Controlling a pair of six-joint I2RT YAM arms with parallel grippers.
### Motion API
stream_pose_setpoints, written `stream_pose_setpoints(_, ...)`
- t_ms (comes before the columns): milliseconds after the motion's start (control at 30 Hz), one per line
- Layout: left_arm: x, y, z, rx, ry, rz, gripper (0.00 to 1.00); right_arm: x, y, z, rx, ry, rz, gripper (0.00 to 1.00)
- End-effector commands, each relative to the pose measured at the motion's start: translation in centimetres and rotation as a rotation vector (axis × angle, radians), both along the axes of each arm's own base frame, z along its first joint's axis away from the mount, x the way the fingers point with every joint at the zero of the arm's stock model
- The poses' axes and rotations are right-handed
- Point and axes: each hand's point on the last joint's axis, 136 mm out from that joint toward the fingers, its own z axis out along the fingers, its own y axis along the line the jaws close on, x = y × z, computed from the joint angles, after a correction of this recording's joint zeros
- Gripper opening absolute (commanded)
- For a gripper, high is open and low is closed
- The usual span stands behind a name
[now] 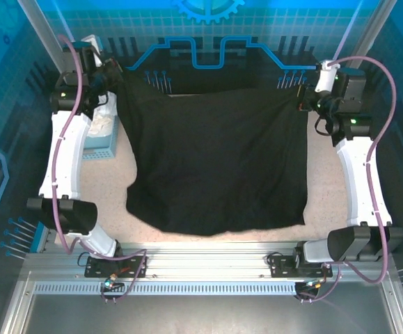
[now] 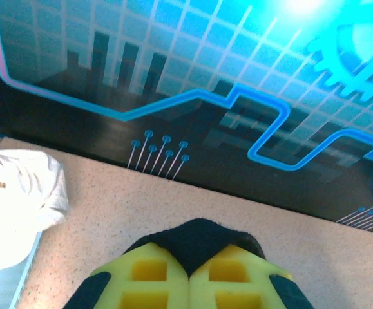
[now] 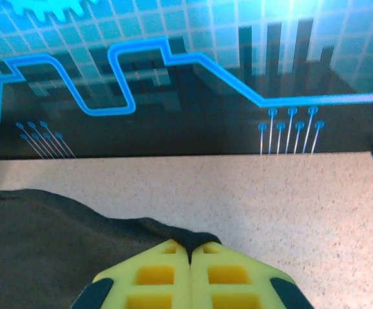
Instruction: Fold the inside-out t-shirt
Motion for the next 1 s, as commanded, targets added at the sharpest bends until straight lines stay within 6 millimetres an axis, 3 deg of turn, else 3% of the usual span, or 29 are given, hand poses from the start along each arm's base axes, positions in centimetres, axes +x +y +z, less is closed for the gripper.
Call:
stream_pose_setpoints(0,-6.9,0.4,11.7,0.034,-0.317,0.025,0.0,-4.7,-0.2,8.5,-0.059,-0.236,-0.005,0.0)
stream_pose_setpoints(133,-13.9,0.0,15.4,0.022,-0.457,0.02,0.0,-10.0,-0.6,10.6,-0.092,-0.312,-0.042,0.0)
stream_pose_setpoints(400,-30.8,-0.8,22.4,0.016,-0.796,-0.004,0.0,-24.3,-0.8,17.0,-0.116,-0.56,-0.106,0.0)
stream_pose_setpoints(467,-34.0,-1.0,24.0,0.024,-0.87,-0.011,0.0,-27.3,-1.0,18.5,-0.126,-0.621,-0.129,0.0)
stream_pose_setpoints(533,-35.8,-1.0,25.3,0.042,-0.915,-0.009,0.0,-29.2,-1.1,19.8,-0.136,-0.663,-0.146,0.0)
stream_pose_setpoints(633,-35.1,-0.9,26.4,0.07,-0.912,0.002,0.0,-30.4,-1.4,21.1,-0.15,-0.698,-0.165,0.0)
stream_pose_setpoints(733,-31.0,-0.7,26.7,0.095,-0.863,0.005,0.0,-29.2,-1.5,21.8,-0.16,-0.696,-0.171,0.0)
stream_pose_setpoints(867,-21.8,-0.6,25.1,0.119,-0.752,-0.004,0.0,-23.7,-1.9,20.8,-0.184,-0.617,-0.168,0.0)
stream_pose_setpoints(967,-13.4,-0.6,21.9,0.124,-0.641,-0.019,0.0,-17.7,-2.2,18.5,-0.193,-0.527,-0.154,0.0)
